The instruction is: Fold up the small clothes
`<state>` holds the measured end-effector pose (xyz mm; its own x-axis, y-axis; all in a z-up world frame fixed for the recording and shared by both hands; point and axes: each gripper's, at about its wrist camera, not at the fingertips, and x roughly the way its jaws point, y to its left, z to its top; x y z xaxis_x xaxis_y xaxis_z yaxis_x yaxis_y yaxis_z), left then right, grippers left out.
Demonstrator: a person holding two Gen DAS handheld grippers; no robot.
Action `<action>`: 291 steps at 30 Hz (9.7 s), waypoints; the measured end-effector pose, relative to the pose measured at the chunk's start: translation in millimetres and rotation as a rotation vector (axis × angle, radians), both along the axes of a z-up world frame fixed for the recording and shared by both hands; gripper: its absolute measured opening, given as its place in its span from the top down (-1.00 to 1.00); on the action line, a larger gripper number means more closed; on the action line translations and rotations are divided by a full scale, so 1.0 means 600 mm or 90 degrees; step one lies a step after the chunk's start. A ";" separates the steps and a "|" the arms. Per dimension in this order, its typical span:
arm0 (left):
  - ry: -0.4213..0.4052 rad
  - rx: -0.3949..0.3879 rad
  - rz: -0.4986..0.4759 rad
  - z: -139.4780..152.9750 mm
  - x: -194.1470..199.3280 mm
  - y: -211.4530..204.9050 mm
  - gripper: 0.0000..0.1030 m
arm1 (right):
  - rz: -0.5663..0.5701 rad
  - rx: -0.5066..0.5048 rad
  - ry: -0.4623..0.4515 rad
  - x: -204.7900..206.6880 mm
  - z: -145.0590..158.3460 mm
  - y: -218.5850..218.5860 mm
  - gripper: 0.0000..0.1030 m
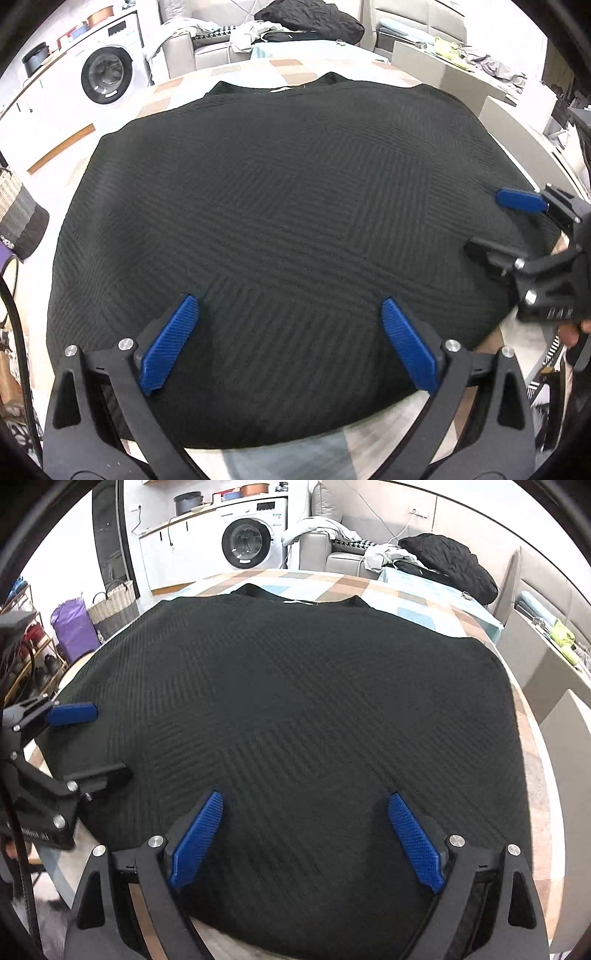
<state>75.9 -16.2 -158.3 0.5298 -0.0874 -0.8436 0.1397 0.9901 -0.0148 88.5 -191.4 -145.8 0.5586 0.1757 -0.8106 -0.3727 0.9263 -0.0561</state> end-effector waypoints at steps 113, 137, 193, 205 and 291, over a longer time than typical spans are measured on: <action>0.008 -0.418 0.372 -0.003 -0.156 0.246 -0.35 | 0.043 0.168 -0.004 0.060 0.069 0.041 -0.85; -0.161 -0.187 0.371 0.063 -0.022 0.203 0.87 | 0.001 0.131 0.021 0.075 0.037 0.037 -0.85; -0.020 -0.201 0.199 0.042 0.149 0.279 0.71 | -0.145 0.292 0.002 0.084 0.083 -0.059 -0.85; -0.089 -0.194 0.184 0.110 0.100 0.256 -0.03 | -0.026 0.400 0.156 0.108 0.036 0.046 0.84; 0.015 -0.174 -0.021 0.059 0.045 0.106 -0.18 | 0.104 0.326 0.189 0.004 0.005 0.030 0.16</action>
<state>102.8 47.3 -122.8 0.5036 -0.3297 -0.7986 0.1680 0.9441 -0.2838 91.1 -173.6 -142.6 0.2557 0.6478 -0.7176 -0.4435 0.7382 0.5084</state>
